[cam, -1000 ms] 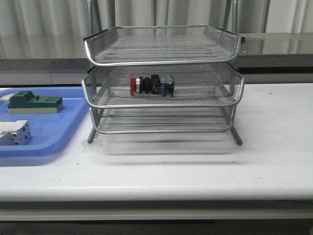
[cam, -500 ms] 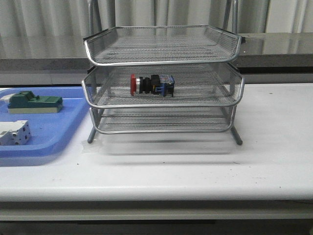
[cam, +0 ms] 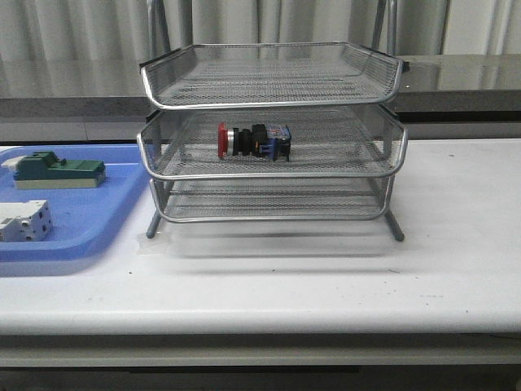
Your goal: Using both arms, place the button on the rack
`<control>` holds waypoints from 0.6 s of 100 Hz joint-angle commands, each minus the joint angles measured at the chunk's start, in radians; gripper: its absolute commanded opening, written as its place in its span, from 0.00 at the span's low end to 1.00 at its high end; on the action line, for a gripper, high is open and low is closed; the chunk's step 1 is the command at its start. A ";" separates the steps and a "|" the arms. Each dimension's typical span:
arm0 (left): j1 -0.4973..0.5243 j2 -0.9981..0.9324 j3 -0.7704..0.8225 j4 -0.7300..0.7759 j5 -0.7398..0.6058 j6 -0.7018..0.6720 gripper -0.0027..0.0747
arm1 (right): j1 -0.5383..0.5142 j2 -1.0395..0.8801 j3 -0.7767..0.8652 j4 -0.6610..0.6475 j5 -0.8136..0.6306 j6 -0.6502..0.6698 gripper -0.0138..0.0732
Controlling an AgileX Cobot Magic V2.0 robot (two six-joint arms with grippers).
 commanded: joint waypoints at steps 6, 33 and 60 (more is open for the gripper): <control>-0.008 0.008 0.042 0.005 -0.138 -0.041 0.01 | -0.003 -0.021 -0.013 -0.007 -0.082 -0.001 0.09; -0.006 -0.107 0.151 0.005 -0.157 -0.042 0.01 | -0.003 -0.021 -0.013 -0.007 -0.082 -0.001 0.09; 0.031 -0.239 0.210 -0.007 -0.133 -0.044 0.01 | -0.003 -0.021 -0.013 -0.007 -0.082 -0.001 0.09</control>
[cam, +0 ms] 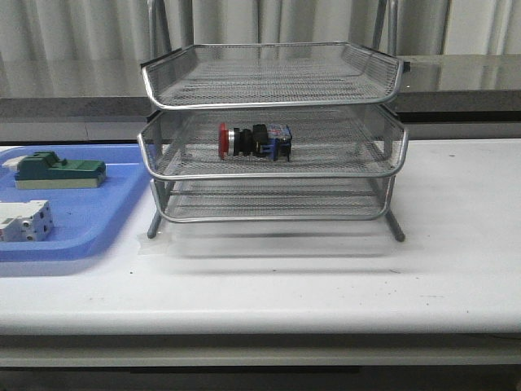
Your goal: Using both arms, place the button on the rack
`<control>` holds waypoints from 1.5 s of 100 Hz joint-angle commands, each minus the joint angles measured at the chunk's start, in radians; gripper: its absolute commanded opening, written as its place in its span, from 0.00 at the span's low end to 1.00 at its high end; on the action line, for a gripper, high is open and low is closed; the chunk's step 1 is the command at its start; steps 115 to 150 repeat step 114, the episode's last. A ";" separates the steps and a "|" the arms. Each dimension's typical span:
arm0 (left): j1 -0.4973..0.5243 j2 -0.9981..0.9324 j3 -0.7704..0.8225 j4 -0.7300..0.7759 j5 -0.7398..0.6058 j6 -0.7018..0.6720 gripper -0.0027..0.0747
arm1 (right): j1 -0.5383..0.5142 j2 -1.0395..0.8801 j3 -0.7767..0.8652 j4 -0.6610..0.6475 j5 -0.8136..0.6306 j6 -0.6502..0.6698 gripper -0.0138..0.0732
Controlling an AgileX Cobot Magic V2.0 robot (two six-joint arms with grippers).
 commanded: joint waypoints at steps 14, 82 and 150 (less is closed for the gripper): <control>0.033 -0.031 0.047 -0.010 -0.063 -0.014 0.01 | -0.003 -0.021 -0.013 -0.007 -0.080 -0.001 0.09; 0.031 -0.031 0.047 -0.010 -0.063 -0.014 0.01 | -0.003 -0.021 -0.013 -0.007 -0.080 -0.001 0.09; 0.031 -0.031 0.047 -0.010 -0.063 -0.014 0.01 | -0.003 -0.021 -0.013 -0.007 -0.080 -0.001 0.09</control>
